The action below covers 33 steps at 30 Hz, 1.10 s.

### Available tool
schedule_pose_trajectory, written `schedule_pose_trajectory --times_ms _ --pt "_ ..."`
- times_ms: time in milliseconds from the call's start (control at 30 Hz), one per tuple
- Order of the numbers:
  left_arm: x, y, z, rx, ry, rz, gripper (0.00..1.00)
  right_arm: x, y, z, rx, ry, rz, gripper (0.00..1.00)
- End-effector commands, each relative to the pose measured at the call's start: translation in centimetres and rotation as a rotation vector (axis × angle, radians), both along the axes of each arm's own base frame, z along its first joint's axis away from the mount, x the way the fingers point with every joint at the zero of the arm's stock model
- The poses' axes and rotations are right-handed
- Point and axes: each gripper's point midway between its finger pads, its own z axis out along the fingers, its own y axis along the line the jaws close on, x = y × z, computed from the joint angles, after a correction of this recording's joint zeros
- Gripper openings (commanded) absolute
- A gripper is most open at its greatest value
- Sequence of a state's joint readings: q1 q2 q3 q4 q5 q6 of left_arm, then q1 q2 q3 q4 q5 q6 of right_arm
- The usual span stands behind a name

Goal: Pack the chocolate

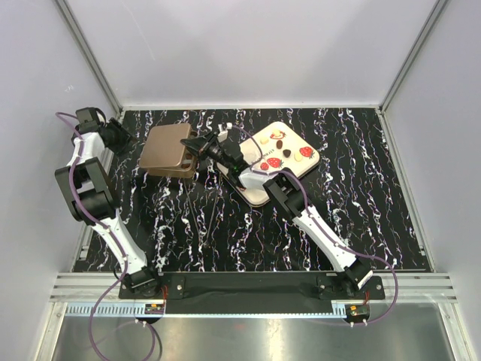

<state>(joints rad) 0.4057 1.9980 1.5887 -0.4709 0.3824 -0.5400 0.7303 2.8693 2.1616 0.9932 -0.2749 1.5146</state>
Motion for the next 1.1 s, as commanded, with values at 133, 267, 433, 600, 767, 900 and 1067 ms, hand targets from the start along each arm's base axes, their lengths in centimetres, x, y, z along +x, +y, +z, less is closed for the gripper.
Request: schedule_pose_trajectory --times_ms 133,267,433,600,767,900,1067 --pt "1.5 -1.5 1.3 -0.04 -0.132 -0.11 0.51 -0.1 -0.1 2.2 0.058 -0.047 -0.014 0.0" --pt "1.2 -1.5 0.0 -0.04 -0.098 -0.125 0.51 0.4 -1.1 1.2 0.038 -0.029 -0.032 0.0" --pt "1.1 -1.9 -1.8 -0.036 -0.059 -0.15 0.52 1.2 -2.1 0.3 0.005 -0.011 -0.051 0.0" --pt "1.1 -2.8 -2.5 -0.01 -0.033 -0.191 0.53 1.3 -2.6 -0.7 -0.019 0.004 -0.057 0.02" --pt "1.7 -4.0 -2.0 -0.029 -0.067 -0.227 0.53 1.8 -3.3 -0.9 -0.036 0.006 -0.07 0.1" --pt "2.1 -4.8 -1.7 -0.039 -0.083 -0.247 0.53 2.3 -3.8 -0.6 -0.065 0.006 -0.08 0.26" --pt "2.3 -5.5 -1.1 -0.039 -0.103 -0.259 0.52 2.5 -4.3 -0.7 -0.102 0.006 -0.094 0.3"
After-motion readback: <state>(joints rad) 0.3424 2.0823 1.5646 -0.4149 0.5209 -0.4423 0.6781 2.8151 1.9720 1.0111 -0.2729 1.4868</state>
